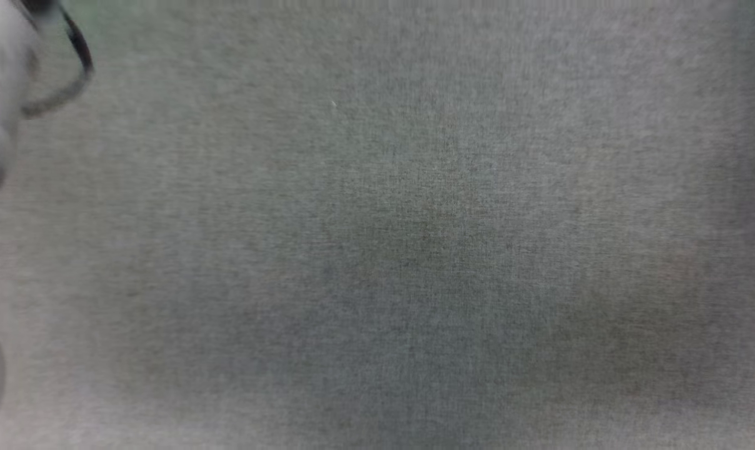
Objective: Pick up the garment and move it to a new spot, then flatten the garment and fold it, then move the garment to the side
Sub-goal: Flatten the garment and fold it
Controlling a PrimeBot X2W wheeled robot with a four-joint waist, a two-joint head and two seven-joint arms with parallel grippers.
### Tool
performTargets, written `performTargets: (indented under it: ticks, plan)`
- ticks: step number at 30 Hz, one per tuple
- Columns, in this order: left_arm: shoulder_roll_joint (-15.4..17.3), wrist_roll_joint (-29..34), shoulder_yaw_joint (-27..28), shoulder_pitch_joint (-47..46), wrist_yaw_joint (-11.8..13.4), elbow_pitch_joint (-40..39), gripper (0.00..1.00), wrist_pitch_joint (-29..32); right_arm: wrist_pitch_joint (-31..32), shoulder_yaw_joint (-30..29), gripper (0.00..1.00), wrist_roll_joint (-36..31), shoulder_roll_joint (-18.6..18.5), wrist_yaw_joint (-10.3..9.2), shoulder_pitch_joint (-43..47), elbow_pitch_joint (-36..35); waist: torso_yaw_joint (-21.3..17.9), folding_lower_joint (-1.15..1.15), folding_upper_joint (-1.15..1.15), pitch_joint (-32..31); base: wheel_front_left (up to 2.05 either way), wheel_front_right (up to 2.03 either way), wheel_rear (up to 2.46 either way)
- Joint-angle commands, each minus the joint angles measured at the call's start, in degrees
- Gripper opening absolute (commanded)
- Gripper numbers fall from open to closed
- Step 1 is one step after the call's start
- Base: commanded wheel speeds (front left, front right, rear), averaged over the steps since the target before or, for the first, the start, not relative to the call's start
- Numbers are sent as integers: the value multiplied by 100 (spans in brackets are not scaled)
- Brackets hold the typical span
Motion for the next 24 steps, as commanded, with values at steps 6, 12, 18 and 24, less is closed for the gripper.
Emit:
performTargets:
  ticks: [6,12,18,24]
  plan:
    - [226,-167,-230,1313,-12,-509,0,-52,795,684,0,1524,-688,-6,1315,-346,48,0,0,-1958,0,0,0]
    - [482,-400,-363,2435,-12,-1063,0,-72,1634,1237,0,2481,-1250,-6,2549,-942,61,0,0,-2840,0,0,0]
    - [956,-578,-484,3512,209,-1946,0,2,2332,1782,0,3174,-1885,-6,3836,-1842,49,0,0,-3565,0,0,0]
    - [1864,-743,-589,4651,1003,-3658,0,-25,2880,2095,0,3783,-2461,-6,5114,-2793,7,0,0,-4048,0,0,0]
